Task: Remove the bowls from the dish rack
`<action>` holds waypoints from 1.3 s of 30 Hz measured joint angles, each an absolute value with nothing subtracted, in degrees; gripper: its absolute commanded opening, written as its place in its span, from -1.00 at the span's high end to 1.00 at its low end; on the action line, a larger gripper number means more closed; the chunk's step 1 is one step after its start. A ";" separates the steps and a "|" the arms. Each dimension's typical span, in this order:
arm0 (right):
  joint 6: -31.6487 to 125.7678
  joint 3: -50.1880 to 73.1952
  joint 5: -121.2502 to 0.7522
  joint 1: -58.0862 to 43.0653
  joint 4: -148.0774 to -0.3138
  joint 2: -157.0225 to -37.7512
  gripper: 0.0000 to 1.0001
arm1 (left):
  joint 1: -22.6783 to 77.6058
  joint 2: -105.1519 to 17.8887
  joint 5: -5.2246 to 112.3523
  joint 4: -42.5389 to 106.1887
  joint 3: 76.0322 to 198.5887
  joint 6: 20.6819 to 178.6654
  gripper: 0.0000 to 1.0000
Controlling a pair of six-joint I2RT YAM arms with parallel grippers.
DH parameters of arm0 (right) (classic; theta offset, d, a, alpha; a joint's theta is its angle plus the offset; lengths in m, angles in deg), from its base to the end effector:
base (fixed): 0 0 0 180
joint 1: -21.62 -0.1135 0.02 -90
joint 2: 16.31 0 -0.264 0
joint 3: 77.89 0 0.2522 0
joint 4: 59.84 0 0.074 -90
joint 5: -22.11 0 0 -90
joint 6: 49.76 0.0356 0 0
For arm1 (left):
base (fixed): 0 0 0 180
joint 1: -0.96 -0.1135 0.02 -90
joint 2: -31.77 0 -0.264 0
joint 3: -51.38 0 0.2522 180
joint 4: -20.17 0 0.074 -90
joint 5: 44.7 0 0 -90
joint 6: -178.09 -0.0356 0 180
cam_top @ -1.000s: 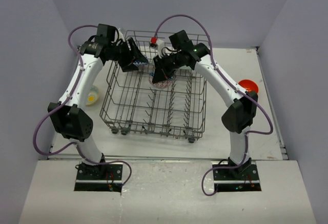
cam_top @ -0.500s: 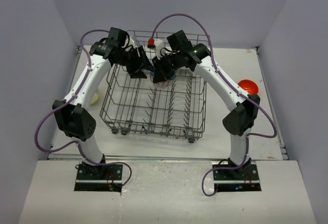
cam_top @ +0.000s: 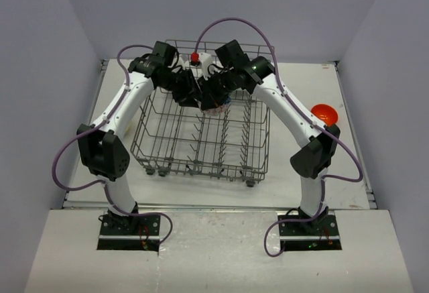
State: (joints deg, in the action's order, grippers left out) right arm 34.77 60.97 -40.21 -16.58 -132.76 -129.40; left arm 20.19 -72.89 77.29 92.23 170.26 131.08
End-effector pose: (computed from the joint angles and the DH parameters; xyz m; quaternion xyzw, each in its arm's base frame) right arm 0.3217 0.2742 0.3886 -0.4173 0.8065 0.3136 0.2776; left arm 0.3590 -0.1452 0.3427 -0.1155 0.9196 -0.3643 0.0912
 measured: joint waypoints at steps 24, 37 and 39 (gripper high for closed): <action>27.93 58.21 -55.81 -23.49 -134.83 -129.38 1.00 | 20.17 -79.25 81.84 94.96 170.26 129.98 1.00; 25.92 55.50 -61.96 -27.05 -131.58 -129.38 -0.33 | 21.04 -85.19 88.63 98.77 174.55 125.46 1.00; 25.94 55.48 -63.33 -28.10 -131.60 -129.21 -0.46 | 21.04 -85.56 89.01 98.50 174.98 125.11 1.00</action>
State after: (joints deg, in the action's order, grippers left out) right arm 25.94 55.48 -63.33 -28.10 -131.60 -129.21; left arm 21.04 -85.56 89.01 98.50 174.98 125.11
